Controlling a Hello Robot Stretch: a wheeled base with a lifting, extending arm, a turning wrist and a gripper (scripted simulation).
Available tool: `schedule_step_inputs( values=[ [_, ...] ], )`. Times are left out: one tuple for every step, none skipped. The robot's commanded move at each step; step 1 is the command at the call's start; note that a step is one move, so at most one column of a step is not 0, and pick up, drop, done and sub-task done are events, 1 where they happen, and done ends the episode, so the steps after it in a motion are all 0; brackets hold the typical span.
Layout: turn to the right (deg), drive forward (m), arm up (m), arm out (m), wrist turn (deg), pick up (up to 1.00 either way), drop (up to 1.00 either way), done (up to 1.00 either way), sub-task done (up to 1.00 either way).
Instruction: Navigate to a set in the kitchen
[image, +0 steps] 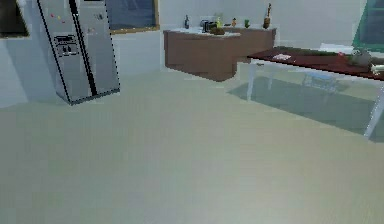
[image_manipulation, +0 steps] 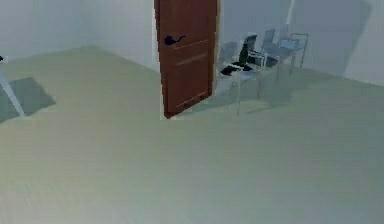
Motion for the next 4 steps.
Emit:
schedule_step_inputs(
  values=[
    [-45.0, 0.00, 0.00, 0.00, 0.0, 0.00, 0.00, 0.00, 0.00],
    [0.0, 1.00, 0.00, 0.00, 0.0, 0.00, 0.00, 0.00, 0.00],
    [-24.0, 0.00, 0.00, 0.00, 0.0, 0.00, 0.00, 0.00, 0.00],
    [0.0, 0.00, 0.00, 0.00, 0.0, 0.00, 0.00, 1.00, 0.00]
  ],
)
